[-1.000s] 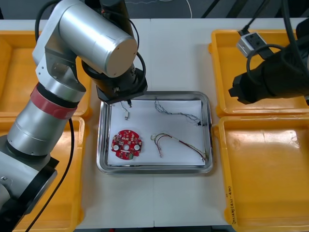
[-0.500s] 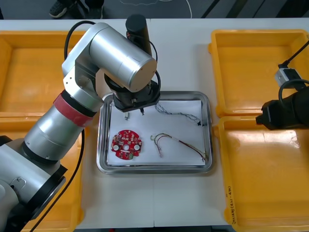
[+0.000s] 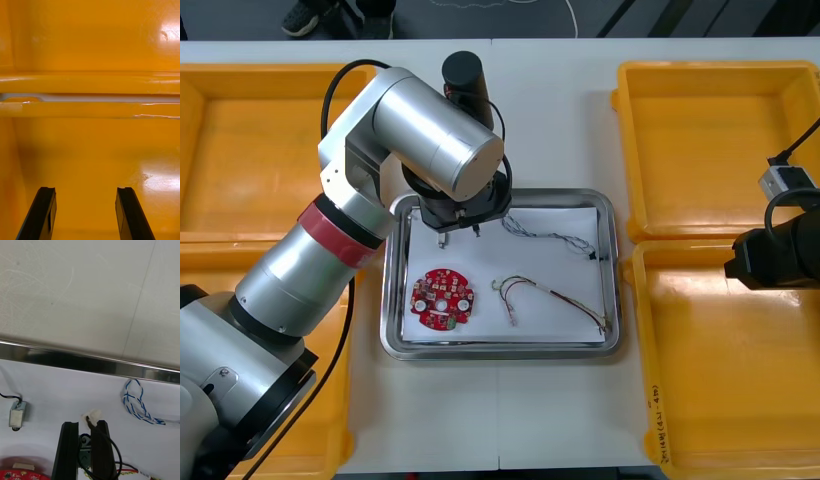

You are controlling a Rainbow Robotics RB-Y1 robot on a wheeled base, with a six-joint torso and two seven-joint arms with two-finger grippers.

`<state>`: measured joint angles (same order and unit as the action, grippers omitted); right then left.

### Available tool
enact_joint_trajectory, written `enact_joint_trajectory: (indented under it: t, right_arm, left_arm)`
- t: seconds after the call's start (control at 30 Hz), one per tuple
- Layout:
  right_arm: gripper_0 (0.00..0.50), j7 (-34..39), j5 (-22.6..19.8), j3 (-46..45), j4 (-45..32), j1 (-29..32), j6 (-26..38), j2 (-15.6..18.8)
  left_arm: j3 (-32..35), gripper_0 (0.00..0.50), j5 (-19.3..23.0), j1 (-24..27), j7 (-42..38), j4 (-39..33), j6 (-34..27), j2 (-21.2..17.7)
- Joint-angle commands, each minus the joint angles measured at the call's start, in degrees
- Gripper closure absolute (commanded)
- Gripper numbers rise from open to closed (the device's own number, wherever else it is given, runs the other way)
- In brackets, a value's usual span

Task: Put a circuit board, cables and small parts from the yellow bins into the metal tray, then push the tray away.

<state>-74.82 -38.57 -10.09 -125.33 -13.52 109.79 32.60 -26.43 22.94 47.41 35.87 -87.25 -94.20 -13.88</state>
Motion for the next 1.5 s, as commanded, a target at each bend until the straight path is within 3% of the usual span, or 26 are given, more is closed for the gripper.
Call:
enact_joint_trajectory:
  t: [0.03,0.5,0.63,0.7,0.9,0.97,1.13,1.5]
  right_arm:
    - [0.04,2.23,1.21,-1.07,-2.02,0.87,0.21,2.12]
    - [0.039,3.19,2.44,-0.72,-2.11,1.75,0.21,0.62]
    - [0.039,3.28,2.27,-0.72,-2.11,1.83,0.21,0.54]
    - [0.041,3.37,2.27,-0.72,-2.02,2.01,0.21,0.54]
    - [0.039,3.37,2.88,-0.72,-2.02,2.36,0.21,-0.43]
    - [0.042,3.28,3.23,-0.72,-2.02,2.36,0.21,-0.78]
    - [0.047,3.37,3.76,-0.72,-2.02,2.54,0.21,-1.05]
    - [0.055,3.54,2.88,-0.63,-2.11,2.63,0.21,-1.05]
  left_arm:
    - [-0.9,0.5,-1.76,-1.88,7.11,-0.73,1.03,1.4]
    - [-0.9,0.5,-2.55,-3.99,8.78,-0.73,1.39,1.4]
    - [-0.9,0.477,-2.82,-3.99,8.96,-0.73,1.39,1.4]
    - [-0.9,0.437,-2.99,-3.99,9.13,-0.73,1.39,1.4]
    - [-0.9,0.094,-3.08,-3.99,9.22,-0.73,1.3,1.4]
    - [-0.81,0.015,-3.17,-3.99,9.22,-0.73,1.21,1.4]
    - [0.5,0.0,-3.34,-3.99,9.57,-1.44,0.24,1.13]
    - [4.02,0.0,-2.64,-3.99,10.45,-10.49,-6.17,-2.21]
